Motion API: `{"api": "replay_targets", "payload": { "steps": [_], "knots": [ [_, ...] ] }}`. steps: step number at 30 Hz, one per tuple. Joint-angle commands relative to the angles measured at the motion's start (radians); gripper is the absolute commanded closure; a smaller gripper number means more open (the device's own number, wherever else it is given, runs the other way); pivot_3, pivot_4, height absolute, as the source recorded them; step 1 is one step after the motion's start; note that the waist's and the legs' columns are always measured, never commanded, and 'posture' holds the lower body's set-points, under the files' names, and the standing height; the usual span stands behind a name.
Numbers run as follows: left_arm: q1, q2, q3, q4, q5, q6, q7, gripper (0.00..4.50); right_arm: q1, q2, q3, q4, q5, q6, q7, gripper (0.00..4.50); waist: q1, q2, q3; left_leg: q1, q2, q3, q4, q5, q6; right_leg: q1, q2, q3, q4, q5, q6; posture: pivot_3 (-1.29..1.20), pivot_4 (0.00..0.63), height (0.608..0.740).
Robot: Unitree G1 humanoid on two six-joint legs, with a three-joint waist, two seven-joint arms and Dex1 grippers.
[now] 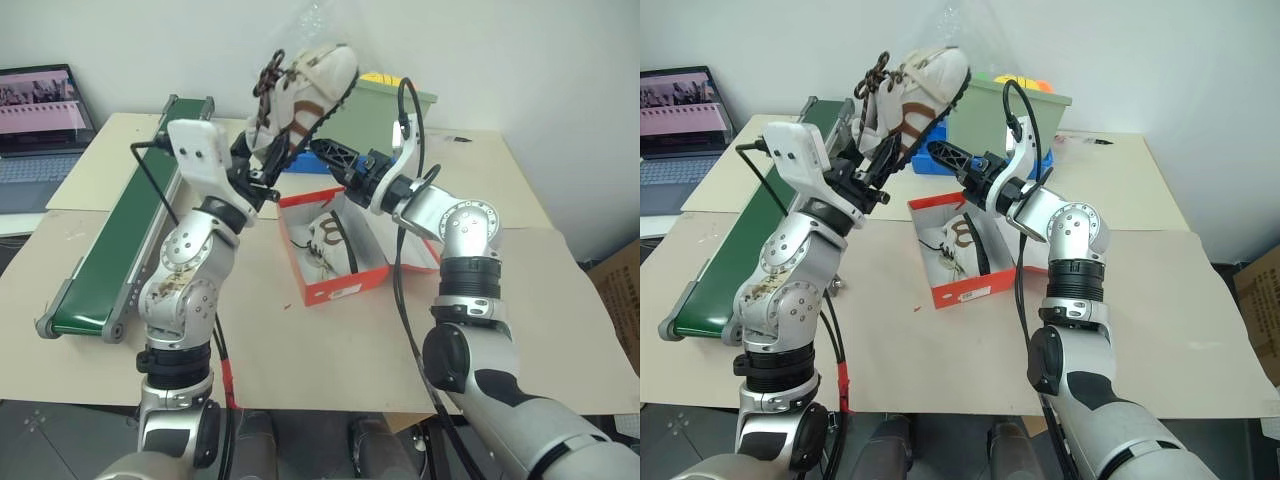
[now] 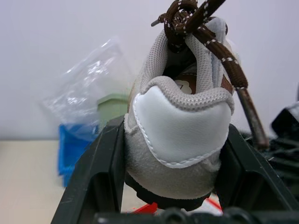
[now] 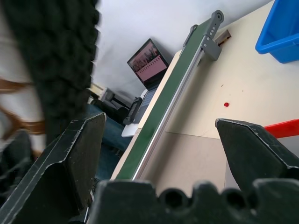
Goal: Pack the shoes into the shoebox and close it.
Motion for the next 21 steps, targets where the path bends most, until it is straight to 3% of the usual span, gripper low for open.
{"api": "replay_targets", "payload": {
  "steps": [1,7,16,21],
  "knots": [
    [0.005,-0.004,-0.019,-0.041,0.004,0.003,0.0,2.26,-0.017,-0.013,-0.015,-0.046,0.036,-0.012,-0.011,0.0,-0.004,0.0,0.0,0.0,0.0,0.0,0.0,0.0,0.0,0.0,0.0,0.0,0.0,0.0,0.0,0.0,0.15,0.74],
    [0.017,0.029,0.013,-0.028,0.008,-0.009,-0.012,2.26,-0.014,-0.045,-0.039,-0.06,0.063,0.009,-0.017,0.0,-0.003,0.0,0.0,0.0,0.0,0.0,0.0,0.0,0.0,0.0,0.0,0.0,0.0,0.0,0.0,0.0,0.15,0.74],
    [-0.009,0.176,0.128,0.045,0.007,-0.037,-0.07,2.26,-0.001,-0.127,-0.009,-0.102,0.102,0.099,0.028,0.0,-0.007,0.001,0.0,0.0,0.0,0.0,0.0,0.0,0.0,0.0,0.0,0.0,0.0,0.0,0.0,0.0,0.15,0.74],
    [0.038,0.146,0.091,-0.012,-0.005,-0.011,-0.062,2.26,-0.025,-0.114,-0.018,-0.101,0.125,0.09,0.016,0.0,-0.003,0.001,0.0,0.0,0.0,0.0,-0.001,0.0,0.0,0.0,0.0,0.0,-0.001,0.0,0.0,0.0,0.15,0.74]
  ]
}}
